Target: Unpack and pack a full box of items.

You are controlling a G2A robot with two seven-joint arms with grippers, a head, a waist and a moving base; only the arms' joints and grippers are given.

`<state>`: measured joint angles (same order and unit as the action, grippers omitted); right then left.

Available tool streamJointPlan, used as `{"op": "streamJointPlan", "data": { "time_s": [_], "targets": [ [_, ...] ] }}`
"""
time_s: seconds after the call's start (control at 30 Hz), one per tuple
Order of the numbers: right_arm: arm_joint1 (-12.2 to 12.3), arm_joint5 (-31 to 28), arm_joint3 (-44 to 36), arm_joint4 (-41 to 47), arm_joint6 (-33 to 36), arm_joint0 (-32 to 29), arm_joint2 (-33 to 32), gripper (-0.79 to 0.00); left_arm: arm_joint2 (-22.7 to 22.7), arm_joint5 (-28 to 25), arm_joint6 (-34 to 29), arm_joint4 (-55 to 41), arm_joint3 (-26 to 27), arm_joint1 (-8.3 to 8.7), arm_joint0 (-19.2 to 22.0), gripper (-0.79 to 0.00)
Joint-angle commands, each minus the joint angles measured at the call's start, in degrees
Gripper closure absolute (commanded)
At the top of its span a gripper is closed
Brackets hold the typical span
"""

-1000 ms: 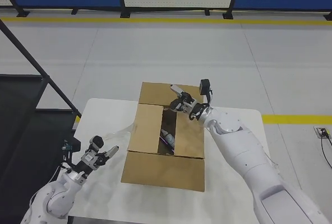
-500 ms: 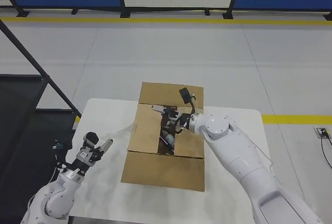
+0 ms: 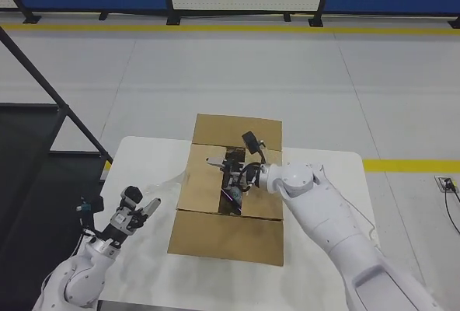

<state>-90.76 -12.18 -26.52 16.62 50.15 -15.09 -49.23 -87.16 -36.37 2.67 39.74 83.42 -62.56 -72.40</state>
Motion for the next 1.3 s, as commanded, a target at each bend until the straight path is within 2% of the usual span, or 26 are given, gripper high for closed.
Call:
{"op": "streamJointPlan", "data": {
  "time_s": [0.0, 0.2, 0.5, 1.03, 1.27],
  "targets": [
    [-0.12, -2.10, 1.06, 1.83, 1.30, 0.15, -0.79, -0.785, 0.12, -0.18, -0.02, 0.19, 0.45, -0.02, -0.26, -0.785],
    [-0.18, -6.87, 3.60, 6.85, 4.81, 0.34, -3.37, -0.785, 0.52, -1.21, -0.78, 1.04, 2.40, -0.03, -0.76, -0.785],
    [-1.35, -9.23, 3.99, 9.63, 6.25, 1.07, -4.16, -0.785, 1.87, -3.08, -4.11, 5.05, 5.97, 0.15, -1.70, -0.785],
    [-4.28, -10.81, 6.91, 8.40, 8.02, 5.44, -2.55, -0.785, 9.09, 3.13, -4.95, 11.26, 4.46, -1.05, 3.99, -0.785],
    [-5.15, -13.31, 8.63, 7.06, 9.33, 7.02, -2.06, -0.785, 11.64, 8.12, -1.53, 16.26, 3.24, -1.74, 6.31, -0.785]
  ]
}}
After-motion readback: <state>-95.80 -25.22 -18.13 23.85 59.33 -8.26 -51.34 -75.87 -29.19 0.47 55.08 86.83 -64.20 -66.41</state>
